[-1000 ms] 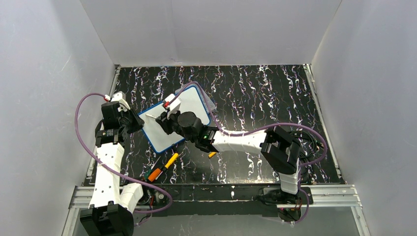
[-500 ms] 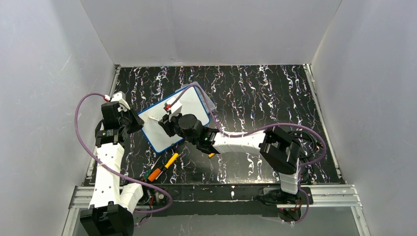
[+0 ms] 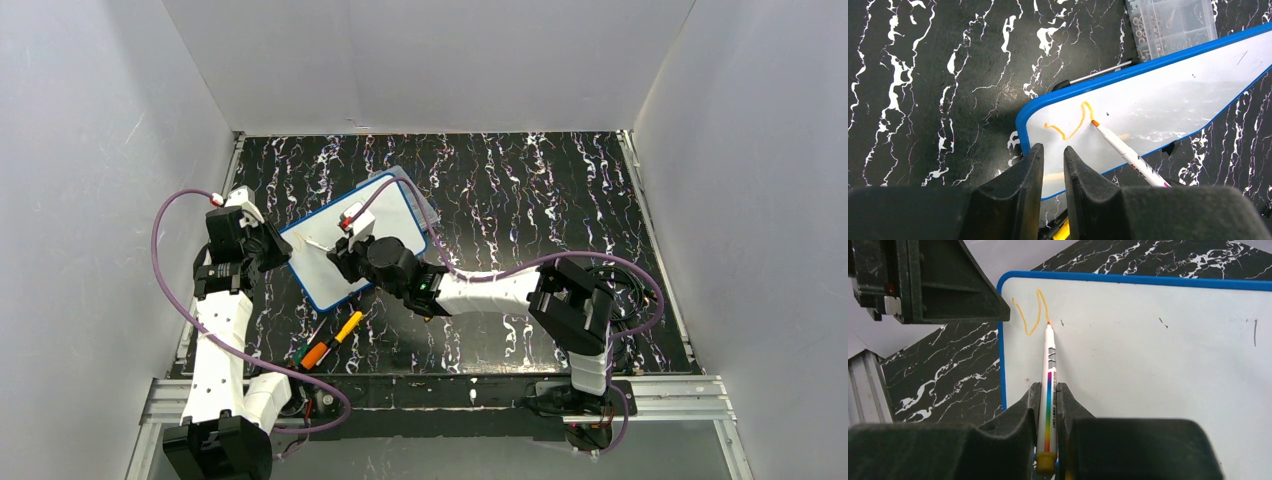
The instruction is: Write a sentence on the whiteboard
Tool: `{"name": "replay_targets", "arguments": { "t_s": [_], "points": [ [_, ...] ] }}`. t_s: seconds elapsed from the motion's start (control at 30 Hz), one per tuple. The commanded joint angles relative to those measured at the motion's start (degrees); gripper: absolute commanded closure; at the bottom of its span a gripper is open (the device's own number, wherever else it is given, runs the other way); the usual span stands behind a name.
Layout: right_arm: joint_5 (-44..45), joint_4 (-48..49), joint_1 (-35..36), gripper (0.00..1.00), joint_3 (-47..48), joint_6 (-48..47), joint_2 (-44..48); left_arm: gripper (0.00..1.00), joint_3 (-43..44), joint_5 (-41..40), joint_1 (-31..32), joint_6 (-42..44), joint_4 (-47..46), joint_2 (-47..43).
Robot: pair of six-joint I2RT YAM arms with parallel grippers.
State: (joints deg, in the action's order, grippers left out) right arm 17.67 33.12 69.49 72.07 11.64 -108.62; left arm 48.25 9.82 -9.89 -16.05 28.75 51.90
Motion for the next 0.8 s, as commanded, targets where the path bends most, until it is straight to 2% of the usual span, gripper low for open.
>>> {"name": "replay_targets", "arguments": {
  "t_s": [0.0, 0.77],
  "points": [
    [1.49, 0.88, -0.07, 0.99, -1.56, 0.39, 2.77, 0.79, 0.42, -0.76, 0.07, 0.53, 0.65, -1.07],
    [1.62, 0.81, 0.60, 0.99, -3.07, 0.58, 3.93, 0.78, 0.71, -2.09, -0.13, 0.29, 0.60, -1.04]
  ]
}}
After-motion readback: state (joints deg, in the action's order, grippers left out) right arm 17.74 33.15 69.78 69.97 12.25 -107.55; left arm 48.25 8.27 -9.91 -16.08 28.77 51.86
